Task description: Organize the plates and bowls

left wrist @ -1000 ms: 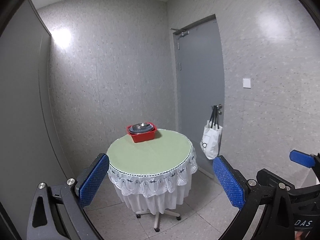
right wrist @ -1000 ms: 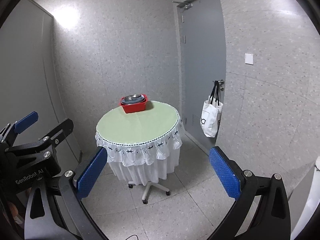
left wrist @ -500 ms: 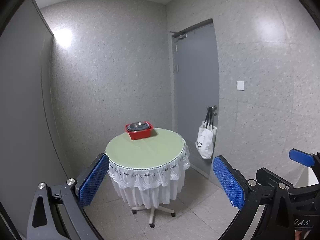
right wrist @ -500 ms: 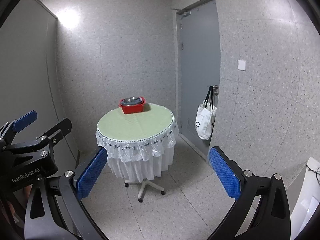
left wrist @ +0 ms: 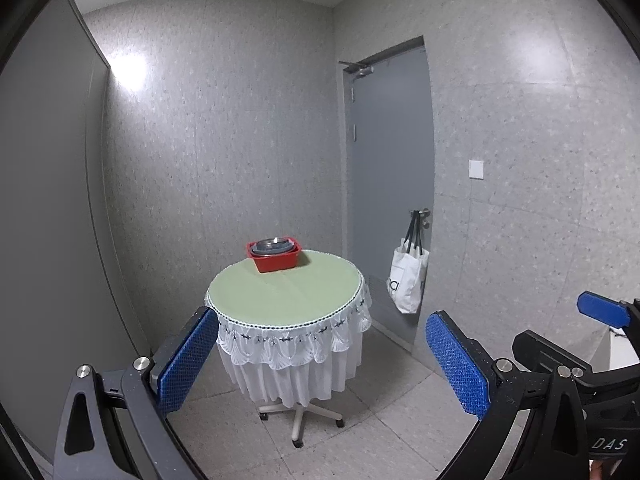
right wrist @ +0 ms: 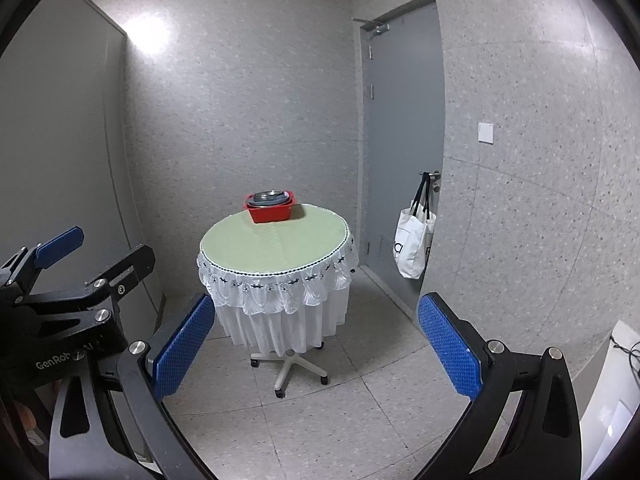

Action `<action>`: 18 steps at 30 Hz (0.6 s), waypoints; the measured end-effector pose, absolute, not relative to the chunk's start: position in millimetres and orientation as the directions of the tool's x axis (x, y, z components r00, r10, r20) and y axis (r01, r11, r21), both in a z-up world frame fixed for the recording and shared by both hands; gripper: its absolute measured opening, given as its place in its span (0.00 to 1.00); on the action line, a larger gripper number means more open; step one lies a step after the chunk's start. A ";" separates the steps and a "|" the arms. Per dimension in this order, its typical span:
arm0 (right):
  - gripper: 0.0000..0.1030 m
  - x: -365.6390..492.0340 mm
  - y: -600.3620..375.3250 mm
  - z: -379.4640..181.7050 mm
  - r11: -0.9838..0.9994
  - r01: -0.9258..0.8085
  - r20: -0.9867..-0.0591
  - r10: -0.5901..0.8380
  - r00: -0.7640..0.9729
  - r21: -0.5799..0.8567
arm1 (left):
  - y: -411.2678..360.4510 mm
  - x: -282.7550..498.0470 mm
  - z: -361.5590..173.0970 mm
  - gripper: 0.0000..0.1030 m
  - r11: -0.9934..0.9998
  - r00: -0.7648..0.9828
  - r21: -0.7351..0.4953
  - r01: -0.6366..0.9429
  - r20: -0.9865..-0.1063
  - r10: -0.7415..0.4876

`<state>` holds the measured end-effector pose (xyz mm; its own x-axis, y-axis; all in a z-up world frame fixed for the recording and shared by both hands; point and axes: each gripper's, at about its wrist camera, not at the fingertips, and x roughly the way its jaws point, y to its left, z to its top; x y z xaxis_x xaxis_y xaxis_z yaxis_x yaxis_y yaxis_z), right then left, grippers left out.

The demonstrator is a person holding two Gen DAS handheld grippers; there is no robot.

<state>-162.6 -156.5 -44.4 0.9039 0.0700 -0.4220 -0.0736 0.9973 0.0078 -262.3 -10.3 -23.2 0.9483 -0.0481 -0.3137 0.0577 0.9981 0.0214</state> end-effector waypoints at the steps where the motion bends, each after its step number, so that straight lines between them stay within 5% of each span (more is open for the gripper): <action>1: 1.00 -162.1 -157.1 -44.2 0.997 -0.073 -0.422 0.069 0.904 0.007 | -9.8 -263.7 -25.2 1.00 0.998 0.948 0.021 0.059 -0.313 -0.049; 18: 1.00 -169.8 -138.8 -45.1 0.998 -0.059 -0.417 0.056 0.907 0.006 | -11.7 -260.9 -29.7 0.99 0.997 0.948 0.019 0.069 -0.313 -0.060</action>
<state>-169.8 -138.8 -45.1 0.9071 0.0561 -0.4172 -0.0590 0.9982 0.0059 -260.9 -11.7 -29.7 0.9480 -0.0597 -0.3126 0.0690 0.9974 0.0188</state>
